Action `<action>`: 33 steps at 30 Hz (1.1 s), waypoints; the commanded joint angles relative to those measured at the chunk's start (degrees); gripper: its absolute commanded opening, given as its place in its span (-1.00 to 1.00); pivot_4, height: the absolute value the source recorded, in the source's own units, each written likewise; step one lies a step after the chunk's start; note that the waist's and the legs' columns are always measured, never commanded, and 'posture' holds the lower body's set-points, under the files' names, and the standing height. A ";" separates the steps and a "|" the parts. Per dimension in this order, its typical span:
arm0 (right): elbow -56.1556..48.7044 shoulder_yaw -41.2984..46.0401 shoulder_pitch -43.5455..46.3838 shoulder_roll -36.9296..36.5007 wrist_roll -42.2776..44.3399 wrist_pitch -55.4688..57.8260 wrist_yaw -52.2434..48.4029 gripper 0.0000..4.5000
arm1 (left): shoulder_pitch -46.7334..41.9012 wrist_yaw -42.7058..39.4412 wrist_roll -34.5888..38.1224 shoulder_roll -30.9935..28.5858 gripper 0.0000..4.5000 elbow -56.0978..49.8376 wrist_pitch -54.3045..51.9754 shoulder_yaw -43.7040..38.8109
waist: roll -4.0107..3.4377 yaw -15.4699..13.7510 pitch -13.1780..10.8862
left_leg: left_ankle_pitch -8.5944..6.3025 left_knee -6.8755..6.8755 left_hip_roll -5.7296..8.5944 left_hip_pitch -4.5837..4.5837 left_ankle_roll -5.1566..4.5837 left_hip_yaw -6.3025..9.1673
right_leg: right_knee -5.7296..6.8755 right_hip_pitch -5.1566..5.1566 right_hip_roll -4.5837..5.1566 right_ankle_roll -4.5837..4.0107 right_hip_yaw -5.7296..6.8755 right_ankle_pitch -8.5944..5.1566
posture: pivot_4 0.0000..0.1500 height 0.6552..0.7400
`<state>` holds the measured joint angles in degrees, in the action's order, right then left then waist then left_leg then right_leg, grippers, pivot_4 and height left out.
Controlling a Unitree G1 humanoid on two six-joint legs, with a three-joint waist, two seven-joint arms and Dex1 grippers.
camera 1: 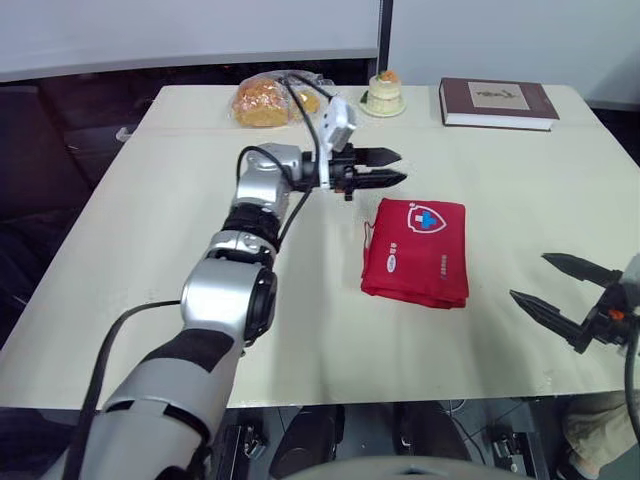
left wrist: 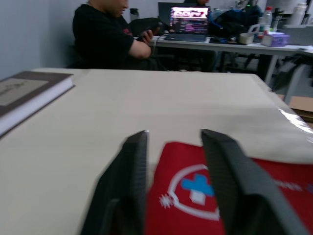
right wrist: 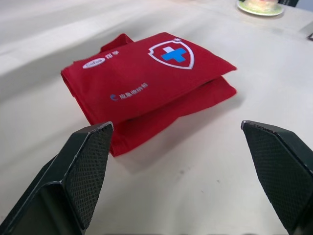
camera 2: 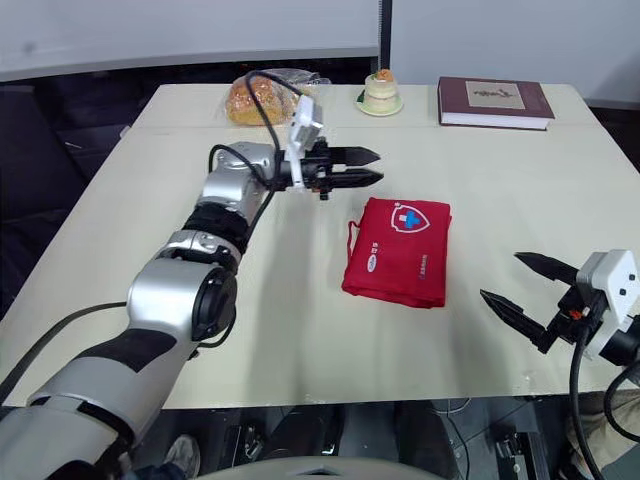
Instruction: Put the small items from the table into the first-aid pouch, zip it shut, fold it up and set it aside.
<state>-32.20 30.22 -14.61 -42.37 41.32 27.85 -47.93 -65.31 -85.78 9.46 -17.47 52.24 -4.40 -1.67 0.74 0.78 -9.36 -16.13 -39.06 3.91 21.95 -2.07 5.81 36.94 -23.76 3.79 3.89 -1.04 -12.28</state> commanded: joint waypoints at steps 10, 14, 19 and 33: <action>6.97 -14.65 18.84 1.22 6.85 18.97 10.83 1.00 | 23.85 -6.08 15.99 -23.26 0.97 -51.67 -19.00 2.13 | -0.09 -0.66 -0.06 | 0.03 0.06 -0.05 0.14 0.08 -0.02 | 0.12 -0.34 0.28 -0.10 -0.16 0.05 | 1.00 0.74; 11.11 -18.14 23.27 3.75 5.43 23.15 15.29 1.00 | 26.24 -3.92 17.25 -25.65 0.97 -55.90 -19.72 2.02 | -0.09 -1.07 -0.07 | 0.03 0.06 -0.06 0.17 0.07 -0.01 | 0.10 -0.35 0.24 -0.11 -0.08 0.05 | 1.00 0.74; 15.88 -20.77 25.13 7.95 6.68 31.01 19.38 1.00 | 29.23 0.13 19.48 -26.35 0.97 -60.30 -22.09 1.02 | -0.11 -1.08 -0.08 | 0.03 0.09 -0.06 0.15 0.08 -0.05 | 0.11 -0.36 0.24 -0.11 -0.12 0.05 | 1.00 0.74; 23.63 -3.60 36.43 22.50 15.81 27.99 38.04 -0.98 | 28.67 10.81 21.97 -24.76 1.00 -61.19 -25.00 -0.05 | -0.20 -0.03 -0.13 | 0.03 0.17 -0.07 0.12 0.07 -0.12 | 0.14 -0.42 0.00 -0.12 -0.20 0.06 | 1.00 0.74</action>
<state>-9.19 21.21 18.06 -20.36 58.04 62.51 -14.69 -35.31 -77.06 31.08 -42.56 -8.22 -29.53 0.06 0.55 0.75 -9.49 -16.09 -38.90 3.84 22.07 -1.99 5.68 37.08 -24.19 3.77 3.76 -1.25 -12.22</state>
